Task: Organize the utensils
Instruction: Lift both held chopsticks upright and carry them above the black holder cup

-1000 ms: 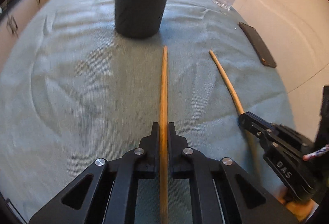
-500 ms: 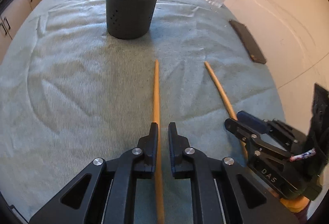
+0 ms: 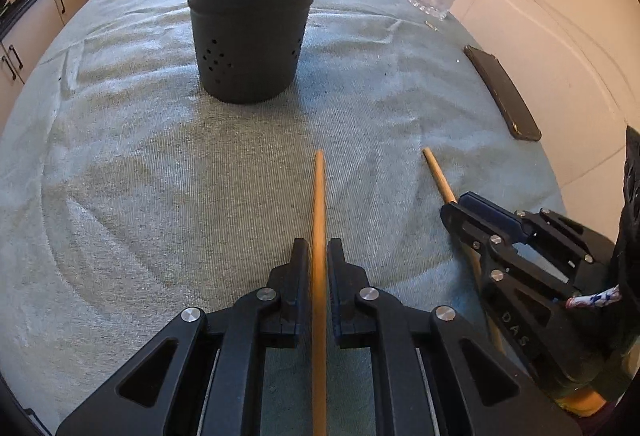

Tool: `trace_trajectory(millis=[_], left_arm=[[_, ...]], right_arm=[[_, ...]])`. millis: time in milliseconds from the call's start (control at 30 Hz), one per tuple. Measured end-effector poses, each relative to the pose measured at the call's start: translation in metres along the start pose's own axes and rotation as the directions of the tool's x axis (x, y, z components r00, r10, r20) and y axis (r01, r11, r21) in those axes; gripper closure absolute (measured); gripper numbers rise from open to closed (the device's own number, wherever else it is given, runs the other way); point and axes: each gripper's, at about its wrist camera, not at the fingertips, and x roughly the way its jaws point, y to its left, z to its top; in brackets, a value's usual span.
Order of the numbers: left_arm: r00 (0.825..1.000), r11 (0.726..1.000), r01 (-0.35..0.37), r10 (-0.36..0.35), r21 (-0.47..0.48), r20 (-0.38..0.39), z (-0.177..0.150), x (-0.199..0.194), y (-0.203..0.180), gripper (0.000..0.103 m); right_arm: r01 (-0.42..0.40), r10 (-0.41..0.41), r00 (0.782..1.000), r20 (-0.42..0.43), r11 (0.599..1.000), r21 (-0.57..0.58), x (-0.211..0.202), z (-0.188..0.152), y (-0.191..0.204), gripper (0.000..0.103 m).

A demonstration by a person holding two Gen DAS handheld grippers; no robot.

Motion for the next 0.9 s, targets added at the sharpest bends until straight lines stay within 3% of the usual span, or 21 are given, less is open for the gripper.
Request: trace_trajectory(millis=[133,433,900], left_arm=[[1.0,1.0,-0.005,0.005,-0.002,0.008,-0.001,-0.002,0.002,0.097],[0.991,0.999,-0.018,0.023,-0.037,0.128,-0.012,-0.044,0.01,0.097],[0.96,0.999,-0.048,0.053,-0.026,0.273,-0.028,-0.099,0.004,0.097]], right_arm=[[0.012,-0.012,1.0,-0.001,1.0,-0.003,0.0,0.0,0.001,0.096],[-0.023,0.019,0.996,0.09,0.999,0.036,-0.037,0.001,0.002,0.096],[-0.082,0.061,0.969,0.238,0.993,0.079,-0.094,-0.002,0.007,0.096]])
